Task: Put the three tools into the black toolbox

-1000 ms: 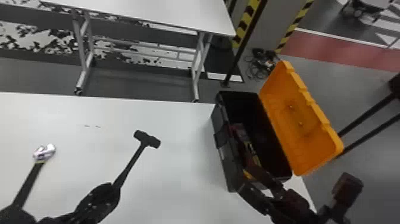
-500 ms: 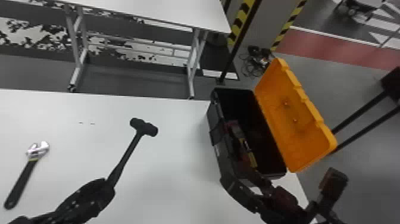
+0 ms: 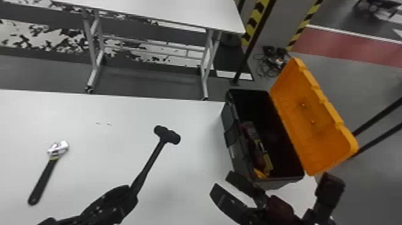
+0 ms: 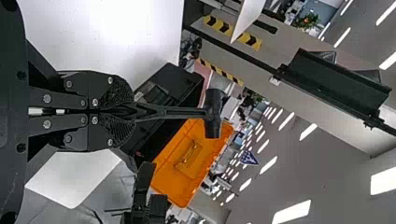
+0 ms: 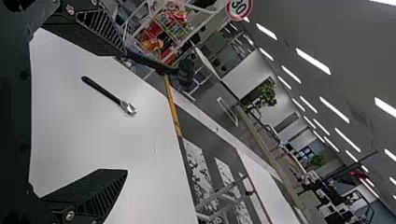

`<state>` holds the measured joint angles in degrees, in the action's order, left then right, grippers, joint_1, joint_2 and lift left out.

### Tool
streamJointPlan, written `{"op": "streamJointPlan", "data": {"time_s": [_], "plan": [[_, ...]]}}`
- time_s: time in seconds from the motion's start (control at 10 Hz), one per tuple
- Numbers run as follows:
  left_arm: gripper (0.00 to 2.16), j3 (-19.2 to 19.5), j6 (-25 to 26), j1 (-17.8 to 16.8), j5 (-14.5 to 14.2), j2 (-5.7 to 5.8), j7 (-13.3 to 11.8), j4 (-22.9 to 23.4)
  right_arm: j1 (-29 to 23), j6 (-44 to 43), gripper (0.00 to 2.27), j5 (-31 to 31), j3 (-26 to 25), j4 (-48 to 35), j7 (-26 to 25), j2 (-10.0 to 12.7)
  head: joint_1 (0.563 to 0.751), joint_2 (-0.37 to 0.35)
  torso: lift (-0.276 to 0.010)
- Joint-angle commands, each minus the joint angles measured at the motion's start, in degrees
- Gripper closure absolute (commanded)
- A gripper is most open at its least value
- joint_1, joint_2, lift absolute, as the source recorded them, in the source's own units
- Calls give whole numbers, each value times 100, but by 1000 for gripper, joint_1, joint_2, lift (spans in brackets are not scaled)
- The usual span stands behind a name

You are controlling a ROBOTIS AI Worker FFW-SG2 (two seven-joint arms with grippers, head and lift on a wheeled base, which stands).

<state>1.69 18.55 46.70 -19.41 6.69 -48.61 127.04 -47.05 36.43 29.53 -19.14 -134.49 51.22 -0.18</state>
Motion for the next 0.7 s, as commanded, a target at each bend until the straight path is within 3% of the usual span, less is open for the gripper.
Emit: {"op": "streamJointPlan", "data": {"time_s": [0.0,0.3,0.6], "plan": [[2148,-10,58,-12,7,-1,-25,5,-58,27,110,-211,367,-157,-59,1,695,-216,-51],[2148,-142,181,-30,34,8,-105,14,-23,80,110,-694,991,-236,-138,-8,695,-111,-51],[2148,-485,321,-65,166,52,-105,49,3,80,110,-826,1220,-227,-156,1,695,-91,-51]]}}
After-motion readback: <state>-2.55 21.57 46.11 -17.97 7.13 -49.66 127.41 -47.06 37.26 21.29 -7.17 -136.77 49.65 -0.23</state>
